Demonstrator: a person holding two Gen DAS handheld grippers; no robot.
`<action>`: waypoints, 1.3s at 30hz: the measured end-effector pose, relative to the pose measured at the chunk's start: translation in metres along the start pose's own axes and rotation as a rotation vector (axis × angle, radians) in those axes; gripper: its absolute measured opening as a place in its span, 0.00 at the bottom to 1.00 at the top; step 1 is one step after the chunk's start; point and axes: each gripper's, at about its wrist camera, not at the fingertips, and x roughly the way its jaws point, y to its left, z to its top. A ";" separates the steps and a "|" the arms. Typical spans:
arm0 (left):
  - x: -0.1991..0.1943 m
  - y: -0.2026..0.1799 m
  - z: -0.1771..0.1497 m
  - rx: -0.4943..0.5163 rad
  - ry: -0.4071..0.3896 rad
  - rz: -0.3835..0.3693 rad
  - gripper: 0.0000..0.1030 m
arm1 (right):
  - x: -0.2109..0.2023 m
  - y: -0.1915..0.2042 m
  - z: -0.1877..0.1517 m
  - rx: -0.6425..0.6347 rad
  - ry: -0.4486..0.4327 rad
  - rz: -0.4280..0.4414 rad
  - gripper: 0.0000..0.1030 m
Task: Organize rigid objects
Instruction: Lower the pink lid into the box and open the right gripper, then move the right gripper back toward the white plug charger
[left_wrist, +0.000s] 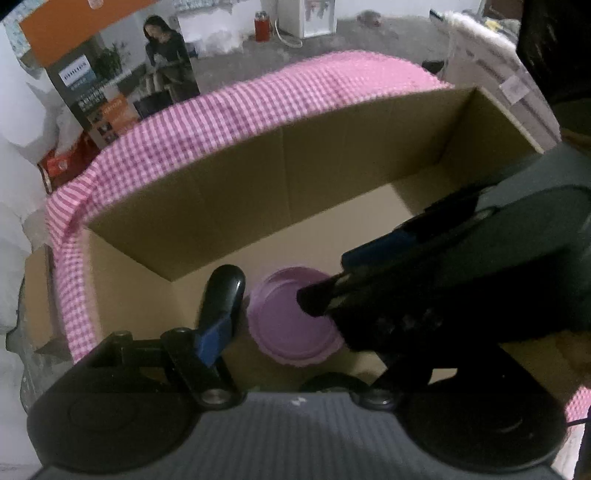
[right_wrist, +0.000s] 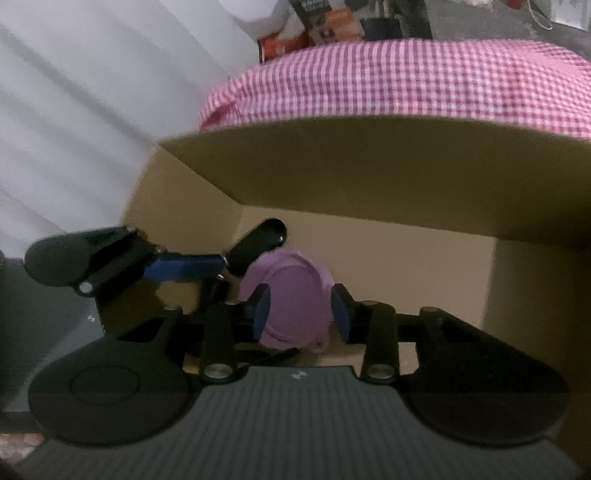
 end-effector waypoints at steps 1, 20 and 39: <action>-0.007 0.000 -0.001 -0.003 -0.017 -0.003 0.79 | -0.007 0.001 0.000 0.004 -0.019 0.004 0.39; -0.161 -0.045 -0.096 0.014 -0.355 -0.059 0.86 | -0.227 0.019 -0.192 -0.008 -0.601 0.074 0.54; -0.086 -0.157 -0.196 0.096 -0.390 -0.098 0.87 | -0.146 -0.029 -0.301 0.183 -0.489 0.068 0.54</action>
